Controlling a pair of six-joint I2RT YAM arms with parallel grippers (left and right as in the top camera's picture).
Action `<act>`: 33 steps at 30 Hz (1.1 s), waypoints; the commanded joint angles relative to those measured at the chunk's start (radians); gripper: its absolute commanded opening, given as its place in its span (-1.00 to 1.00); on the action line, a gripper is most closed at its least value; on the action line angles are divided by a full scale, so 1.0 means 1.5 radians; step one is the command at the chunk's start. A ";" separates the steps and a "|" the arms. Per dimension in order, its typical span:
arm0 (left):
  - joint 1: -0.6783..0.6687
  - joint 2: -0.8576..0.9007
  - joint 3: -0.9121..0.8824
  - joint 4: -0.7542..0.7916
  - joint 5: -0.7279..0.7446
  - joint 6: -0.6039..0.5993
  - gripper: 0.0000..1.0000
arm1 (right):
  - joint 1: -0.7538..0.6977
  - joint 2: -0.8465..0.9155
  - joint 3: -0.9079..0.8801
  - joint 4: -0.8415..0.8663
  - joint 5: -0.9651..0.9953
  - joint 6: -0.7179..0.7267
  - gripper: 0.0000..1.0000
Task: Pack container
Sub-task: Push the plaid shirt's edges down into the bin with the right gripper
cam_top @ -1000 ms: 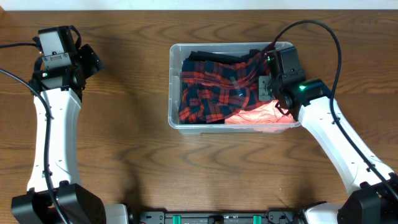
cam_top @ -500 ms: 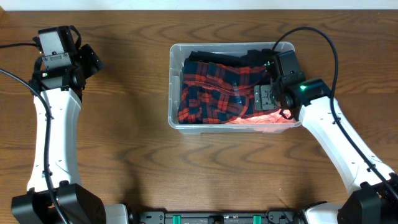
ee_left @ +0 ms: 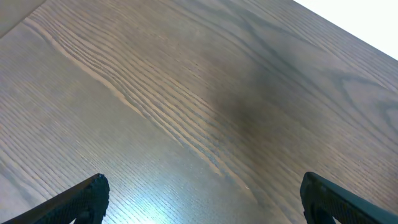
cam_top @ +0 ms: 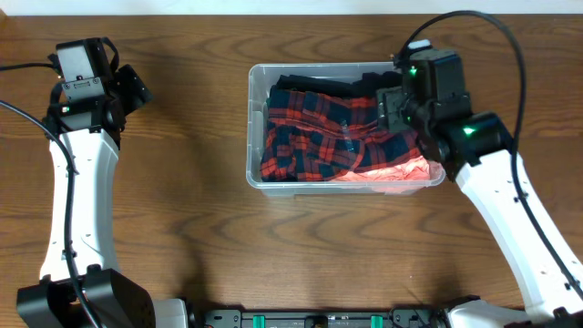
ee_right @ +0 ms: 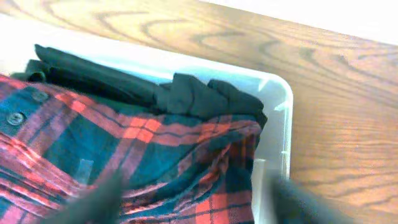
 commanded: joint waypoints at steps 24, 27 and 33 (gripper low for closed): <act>0.003 -0.004 0.002 -0.002 -0.008 0.001 0.96 | -0.003 0.229 0.008 -0.131 -0.016 -0.010 -0.98; 0.003 -0.004 0.002 -0.002 -0.008 0.001 0.96 | -0.003 0.207 0.034 -0.102 -0.017 -0.010 -0.98; 0.003 -0.004 0.002 -0.002 -0.008 0.001 0.96 | 0.010 0.140 0.136 -0.096 -0.045 -0.010 -0.98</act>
